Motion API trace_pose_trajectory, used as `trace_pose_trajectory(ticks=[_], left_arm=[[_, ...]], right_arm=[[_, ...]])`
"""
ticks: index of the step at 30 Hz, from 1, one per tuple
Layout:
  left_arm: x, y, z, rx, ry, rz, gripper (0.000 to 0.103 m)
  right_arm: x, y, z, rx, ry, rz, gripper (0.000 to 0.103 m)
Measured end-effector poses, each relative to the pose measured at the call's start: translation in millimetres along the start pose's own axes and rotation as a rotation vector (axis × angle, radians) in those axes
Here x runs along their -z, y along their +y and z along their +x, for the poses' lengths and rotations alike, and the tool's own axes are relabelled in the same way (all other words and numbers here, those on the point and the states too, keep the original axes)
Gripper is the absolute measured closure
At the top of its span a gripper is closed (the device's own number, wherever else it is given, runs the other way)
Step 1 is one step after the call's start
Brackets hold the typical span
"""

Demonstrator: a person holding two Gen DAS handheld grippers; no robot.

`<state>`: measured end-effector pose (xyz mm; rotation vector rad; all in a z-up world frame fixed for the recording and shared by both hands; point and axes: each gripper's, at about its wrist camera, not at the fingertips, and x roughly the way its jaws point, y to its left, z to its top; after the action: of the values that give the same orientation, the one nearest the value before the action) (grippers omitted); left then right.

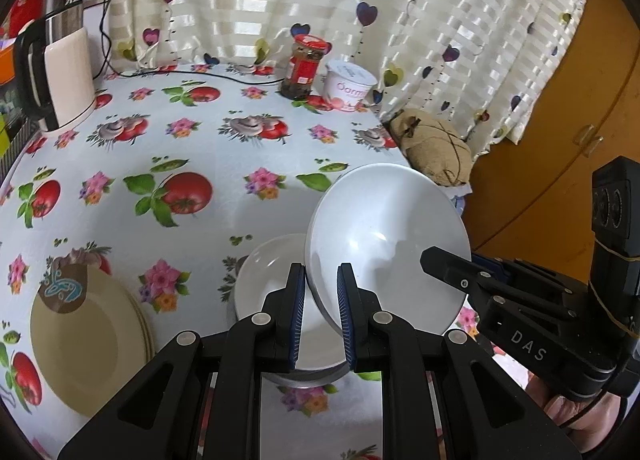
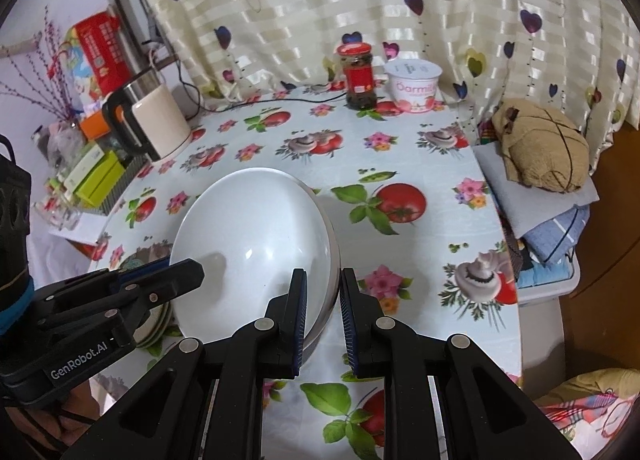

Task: Organize plates and bowls
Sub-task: 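Lower the white bowl into the stacked bowls with the right gripper, then open the right gripper and grip the bowl stack rim with both grippers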

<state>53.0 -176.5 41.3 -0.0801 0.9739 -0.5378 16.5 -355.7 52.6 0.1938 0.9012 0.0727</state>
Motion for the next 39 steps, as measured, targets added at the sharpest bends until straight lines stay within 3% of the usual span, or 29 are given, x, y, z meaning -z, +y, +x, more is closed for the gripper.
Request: trace_pose_trajectory(ticks=[15, 39], left_arm=[[10.8, 19.3, 5.4, -0.050, 0.038, -0.032, 0.086], [17.5, 32.7, 16.7, -0.057, 0.084, -0.061, 0.086]], right_arm=[[7.0, 16.5, 27.1, -0.034, 0.068, -0.026, 0.086], [13.8, 23.5, 50.3, -0.038, 0.137, -0.044, 0.086]])
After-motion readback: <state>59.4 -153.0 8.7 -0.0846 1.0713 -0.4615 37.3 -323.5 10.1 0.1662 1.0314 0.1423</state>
